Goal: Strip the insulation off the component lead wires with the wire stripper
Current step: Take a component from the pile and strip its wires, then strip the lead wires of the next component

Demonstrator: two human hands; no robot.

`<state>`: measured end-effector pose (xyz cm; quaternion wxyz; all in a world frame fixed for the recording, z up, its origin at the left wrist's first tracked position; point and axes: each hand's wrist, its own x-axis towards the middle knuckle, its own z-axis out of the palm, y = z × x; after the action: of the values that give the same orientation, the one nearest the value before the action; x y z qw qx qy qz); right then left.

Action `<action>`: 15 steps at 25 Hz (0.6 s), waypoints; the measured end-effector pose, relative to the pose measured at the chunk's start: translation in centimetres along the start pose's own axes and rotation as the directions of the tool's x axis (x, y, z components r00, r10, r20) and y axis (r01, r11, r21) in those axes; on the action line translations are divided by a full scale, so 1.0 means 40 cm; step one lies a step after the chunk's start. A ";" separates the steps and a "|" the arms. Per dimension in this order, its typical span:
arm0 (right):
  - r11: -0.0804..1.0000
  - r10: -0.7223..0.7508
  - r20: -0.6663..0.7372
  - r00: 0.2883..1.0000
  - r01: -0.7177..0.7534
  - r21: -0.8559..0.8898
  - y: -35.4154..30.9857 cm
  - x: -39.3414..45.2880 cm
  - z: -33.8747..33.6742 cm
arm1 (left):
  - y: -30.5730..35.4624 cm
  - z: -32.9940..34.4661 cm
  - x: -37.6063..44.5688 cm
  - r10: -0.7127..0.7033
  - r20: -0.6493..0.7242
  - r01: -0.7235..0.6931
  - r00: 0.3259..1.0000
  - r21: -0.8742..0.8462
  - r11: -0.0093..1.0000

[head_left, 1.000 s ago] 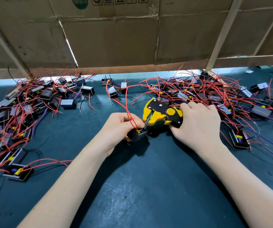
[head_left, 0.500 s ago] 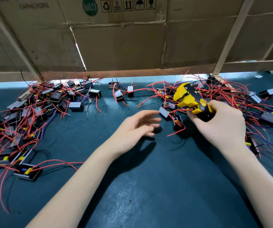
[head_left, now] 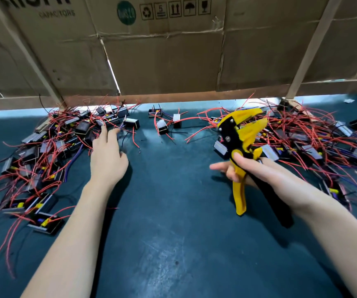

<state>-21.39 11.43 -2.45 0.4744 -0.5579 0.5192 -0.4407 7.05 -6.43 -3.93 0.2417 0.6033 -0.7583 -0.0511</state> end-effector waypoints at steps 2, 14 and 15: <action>0.996 0.060 -0.175 0.983 -0.049 0.070 -0.008 0.012 -0.012 | 0.003 0.005 0.000 -0.017 -0.016 0.019 1.000 0.102 0.995; 0.919 0.050 -0.015 0.999 -0.041 0.392 -0.080 -0.043 -0.022 | 0.019 -0.025 -0.014 -0.061 -0.110 0.051 0.992 -0.088 0.995; 0.925 0.032 -0.009 0.999 -0.027 0.380 -0.081 -0.042 -0.007 | 0.040 -0.027 -0.023 -0.020 -0.071 0.008 0.997 -0.164 0.986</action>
<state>-21.24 13.10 0.79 0.5761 -0.4443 0.4358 -0.5299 6.22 -4.88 -2.66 0.3172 0.5883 -0.7380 -0.0930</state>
